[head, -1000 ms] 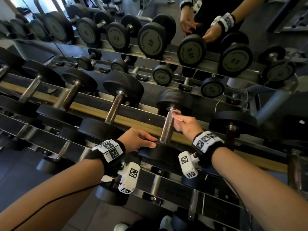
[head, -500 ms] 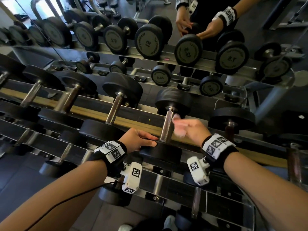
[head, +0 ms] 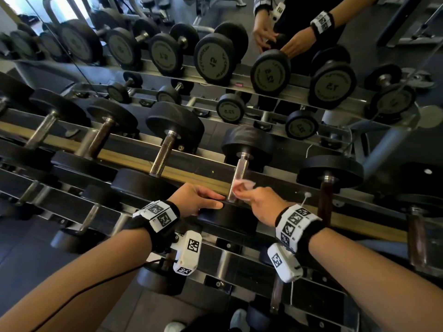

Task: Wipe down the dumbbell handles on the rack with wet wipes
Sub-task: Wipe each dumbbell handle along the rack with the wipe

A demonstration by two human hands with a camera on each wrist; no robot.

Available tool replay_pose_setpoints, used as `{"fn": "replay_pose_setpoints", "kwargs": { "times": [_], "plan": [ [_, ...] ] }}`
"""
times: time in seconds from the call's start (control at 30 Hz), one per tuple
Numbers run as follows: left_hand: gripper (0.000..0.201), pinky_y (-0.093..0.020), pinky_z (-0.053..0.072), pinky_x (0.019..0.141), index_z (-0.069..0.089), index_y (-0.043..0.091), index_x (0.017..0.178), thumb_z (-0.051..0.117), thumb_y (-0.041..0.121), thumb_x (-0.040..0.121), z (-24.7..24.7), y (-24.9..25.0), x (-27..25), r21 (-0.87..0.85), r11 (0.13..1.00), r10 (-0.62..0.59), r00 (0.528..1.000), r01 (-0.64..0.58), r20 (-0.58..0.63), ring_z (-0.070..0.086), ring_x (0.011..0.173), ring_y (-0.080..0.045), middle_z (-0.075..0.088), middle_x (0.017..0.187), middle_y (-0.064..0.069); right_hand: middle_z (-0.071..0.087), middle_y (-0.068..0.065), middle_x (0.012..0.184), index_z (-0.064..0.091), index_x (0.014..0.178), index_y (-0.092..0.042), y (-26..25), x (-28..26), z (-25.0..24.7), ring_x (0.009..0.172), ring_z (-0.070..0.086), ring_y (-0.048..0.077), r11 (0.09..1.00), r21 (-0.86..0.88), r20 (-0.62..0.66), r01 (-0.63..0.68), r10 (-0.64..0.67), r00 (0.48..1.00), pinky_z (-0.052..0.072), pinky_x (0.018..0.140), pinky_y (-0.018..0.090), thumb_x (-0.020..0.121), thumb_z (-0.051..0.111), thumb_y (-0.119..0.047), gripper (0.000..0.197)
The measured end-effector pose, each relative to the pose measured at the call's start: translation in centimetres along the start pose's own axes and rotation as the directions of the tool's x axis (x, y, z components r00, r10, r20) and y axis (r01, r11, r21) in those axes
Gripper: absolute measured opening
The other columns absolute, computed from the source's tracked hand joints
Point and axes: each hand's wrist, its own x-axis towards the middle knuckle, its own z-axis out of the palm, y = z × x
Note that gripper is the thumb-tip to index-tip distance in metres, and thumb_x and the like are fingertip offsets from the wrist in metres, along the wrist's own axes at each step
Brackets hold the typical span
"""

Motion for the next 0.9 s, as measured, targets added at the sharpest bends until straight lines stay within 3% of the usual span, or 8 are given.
{"fn": "replay_pose_setpoints", "kwargs": {
  "times": [0.13,0.23,0.33,0.43,0.5,0.57,0.67,0.9],
  "plan": [
    [0.017,-0.024,0.059,0.073,0.08,0.029,0.089,0.08,0.015,0.079,0.0,-0.2,-0.3,-0.022,0.999,0.029,1.0,-0.029,0.006,0.075,0.086,-0.014,0.078,0.092,0.002,0.071,-0.004,0.11,0.072,0.118,-0.02,0.2,0.0,-1.7,0.102,0.06,0.005,0.947,0.302,0.068,-0.105,0.089,0.994,0.042,0.096,0.022,0.097,0.057,-0.006,0.029],
    [0.017,-0.014,0.054,0.066,0.081,0.034,0.086,0.081,0.019,0.079,0.1,-0.2,-0.4,-0.014,0.999,0.033,0.999,-0.033,-0.001,0.074,0.083,-0.008,0.078,0.091,0.006,0.068,-0.008,0.098,0.072,0.112,-0.029,0.1,0.7,-3.4,0.092,0.062,0.006,0.764,0.642,-0.153,-0.063,0.209,0.966,0.04,0.085,0.004,0.096,0.061,-0.012,0.027],
    [0.018,-0.016,0.055,0.07,0.081,0.035,0.086,0.081,0.019,0.079,0.0,-0.2,-0.3,-0.013,1.0,0.029,1.0,-0.029,-0.005,0.074,0.086,-0.008,0.078,0.092,0.006,0.07,-0.006,0.11,0.066,0.123,-0.042,-0.1,1.5,-5.0,0.102,0.062,0.005,0.953,0.303,-0.329,-0.002,0.106,0.938,0.039,0.087,0.003,0.1,0.052,-0.016,0.038],
    [0.017,-0.019,0.056,0.076,0.081,0.034,0.087,0.082,0.02,0.078,0.0,-0.3,-0.2,-0.004,1.0,0.024,1.0,-0.024,-0.008,0.074,0.087,-0.009,0.078,0.092,0.006,0.068,-0.005,0.115,0.049,0.135,-0.045,-0.5,3.1,-5.5,0.103,0.066,0.014,0.991,-0.091,-0.01,0.097,-0.098,0.995,0.049,0.1,0.03,0.093,0.04,0.004,0.065],
    [0.016,-0.024,0.056,0.083,0.081,0.035,0.086,0.084,0.023,0.076,0.0,-0.4,-0.1,0.017,1.0,0.02,0.999,-0.019,-0.03,0.073,0.089,-0.009,0.078,0.092,0.008,0.067,-0.007,0.11,0.054,0.126,-0.035,-1.6,4.8,-4.9,0.096,0.067,0.013,0.787,-0.517,0.295,0.338,-0.207,0.933,0.047,0.095,0.023,0.095,0.047,-0.006,0.043],
    [0.017,-0.029,0.056,0.091,0.08,0.037,0.086,0.085,0.025,0.075,0.1,-0.5,-0.1,0.037,0.999,0.014,0.998,-0.012,-0.062,0.073,0.091,-0.009,0.078,0.091,0.01,0.054,-0.002,0.136,0.052,0.132,-0.024,-1.9,6.4,-5.1,0.124,0.054,0.013,0.605,-0.71,0.488,0.36,0.055,0.871,0.044,0.102,0.024,0.096,0.053,-0.012,0.037],
    [0.017,-0.032,0.054,0.095,0.079,0.039,0.085,0.085,0.027,0.074,0.2,-0.6,-0.2,0.043,0.999,0.007,0.996,-0.003,-0.09,0.071,0.093,-0.009,0.077,0.09,0.012,0.012,0.006,0.161,0.021,0.152,-0.018,-0.2,5.8,-4.9,0.15,0.013,0.021,0.69,-0.648,0.373,0.322,-0.082,0.924,0.031,0.117,0.037,0.089,0.045,0.011,0.073],
    [0.02,-0.016,0.045,0.081,0.076,0.039,0.092,0.084,0.031,0.075,0.5,-0.9,-0.5,0.083,0.996,0.035,0.991,-0.024,-0.128,0.062,0.074,0.017,0.071,0.078,0.029,0.031,0.0,0.151,0.039,0.144,-0.028,-0.1,4.1,-3.8,0.14,0.037,0.019,0.611,-0.535,0.457,0.583,-0.37,0.809,0.041,0.108,0.037,0.089,0.056,0.0,0.064]
  ]
}}
